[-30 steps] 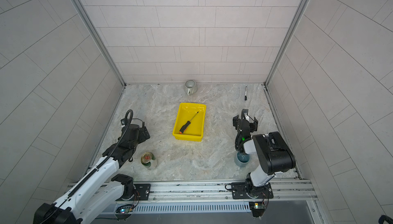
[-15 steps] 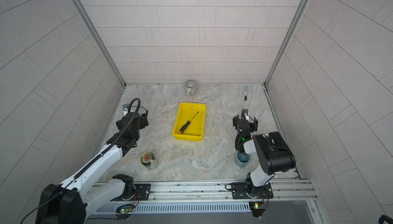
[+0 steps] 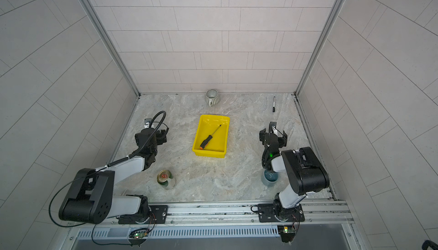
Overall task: Put the screwdriver in the bin
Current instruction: Reset both arms
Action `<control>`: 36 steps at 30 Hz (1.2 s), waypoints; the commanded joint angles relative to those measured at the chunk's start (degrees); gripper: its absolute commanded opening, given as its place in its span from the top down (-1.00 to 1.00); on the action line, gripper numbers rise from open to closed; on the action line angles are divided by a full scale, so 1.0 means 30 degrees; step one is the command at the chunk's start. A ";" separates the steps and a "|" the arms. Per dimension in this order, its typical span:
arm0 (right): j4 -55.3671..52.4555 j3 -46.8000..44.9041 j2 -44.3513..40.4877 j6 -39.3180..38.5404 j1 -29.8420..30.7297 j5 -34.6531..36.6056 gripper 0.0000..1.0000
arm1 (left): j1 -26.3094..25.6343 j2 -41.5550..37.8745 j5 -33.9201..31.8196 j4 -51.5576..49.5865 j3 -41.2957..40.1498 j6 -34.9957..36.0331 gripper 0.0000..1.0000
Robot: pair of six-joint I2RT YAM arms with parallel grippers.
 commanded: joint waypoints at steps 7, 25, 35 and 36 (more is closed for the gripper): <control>-0.0011 0.0176 0.0171 -0.0056 0.0065 0.0323 -0.99 | 0.0467 0.0990 0.2068 0.3548 -0.0291 0.0257 -1.00; -0.0075 0.0220 0.0156 -0.0078 0.0058 0.0293 -0.99 | 0.0711 0.4331 0.2412 0.6562 -0.0203 -0.0066 -1.00; -0.0097 0.0208 0.0156 -0.0064 0.0065 0.0294 -0.99 | 0.0701 0.4205 0.2447 0.6660 -0.0321 -0.0010 -1.00; -0.0097 0.0207 0.0171 -0.0080 0.0050 0.0294 -0.99 | 0.0685 0.4205 0.2439 0.6654 -0.0321 -0.0017 -1.00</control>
